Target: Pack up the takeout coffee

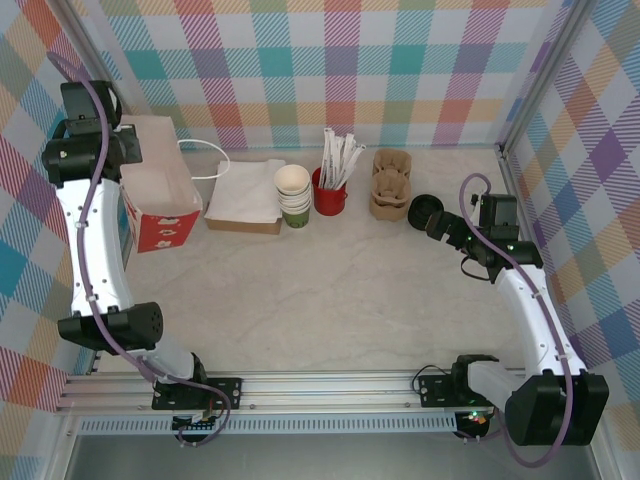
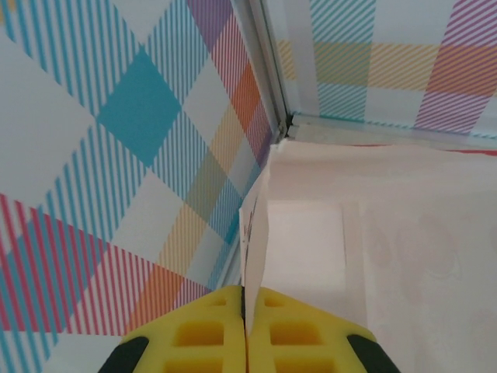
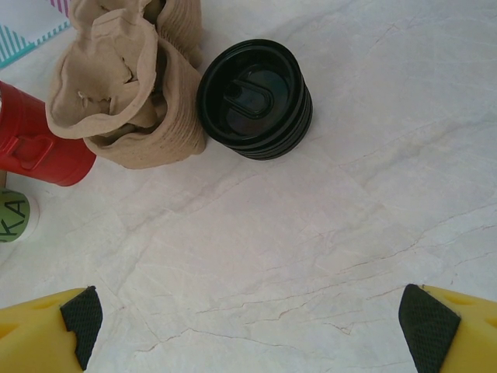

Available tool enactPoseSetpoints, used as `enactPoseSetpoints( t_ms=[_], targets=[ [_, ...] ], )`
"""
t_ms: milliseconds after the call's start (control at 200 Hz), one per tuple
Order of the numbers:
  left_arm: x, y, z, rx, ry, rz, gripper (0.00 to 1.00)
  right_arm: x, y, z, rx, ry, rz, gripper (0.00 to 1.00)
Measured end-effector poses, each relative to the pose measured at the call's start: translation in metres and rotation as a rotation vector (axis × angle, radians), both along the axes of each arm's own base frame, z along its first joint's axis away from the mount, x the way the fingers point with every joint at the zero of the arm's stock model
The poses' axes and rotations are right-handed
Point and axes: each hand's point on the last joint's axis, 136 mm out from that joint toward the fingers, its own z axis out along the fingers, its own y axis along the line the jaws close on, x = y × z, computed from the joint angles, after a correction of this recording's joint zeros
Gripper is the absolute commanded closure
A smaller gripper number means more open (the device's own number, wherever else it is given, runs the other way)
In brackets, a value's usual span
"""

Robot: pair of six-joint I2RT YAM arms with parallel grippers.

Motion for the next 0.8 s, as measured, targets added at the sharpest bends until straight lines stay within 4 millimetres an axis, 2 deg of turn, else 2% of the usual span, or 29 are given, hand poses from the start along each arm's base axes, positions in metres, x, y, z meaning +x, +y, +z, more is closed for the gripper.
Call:
enactPoseSetpoints(
  t_ms=[105,225,365,555,715,800],
  targets=[
    [0.011,0.013,-0.028,-0.037,0.045,0.012,1.0,0.0,0.0,0.0,0.0,0.002,0.0,0.0],
    [0.023,0.019,-0.053,-0.07,0.09,0.007,1.0,0.0,0.001,-0.001,0.005,0.003,0.005,0.0],
    [0.03,0.023,-0.075,-0.133,0.106,-0.004,1.0,0.0,0.002,-0.001,0.008,0.004,0.008,0.0],
    [0.033,0.034,-0.094,-0.211,0.106,0.017,1.0,0.001,0.002,-0.004,0.008,0.016,0.008,0.0],
    [0.044,0.04,-0.118,-0.265,0.137,0.03,1.0,0.0,0.002,-0.006,0.011,0.025,0.01,0.0],
    [0.048,0.043,-0.131,-0.311,0.149,0.039,0.94,0.0,0.003,-0.006,0.013,0.025,0.012,0.0]
  ],
)
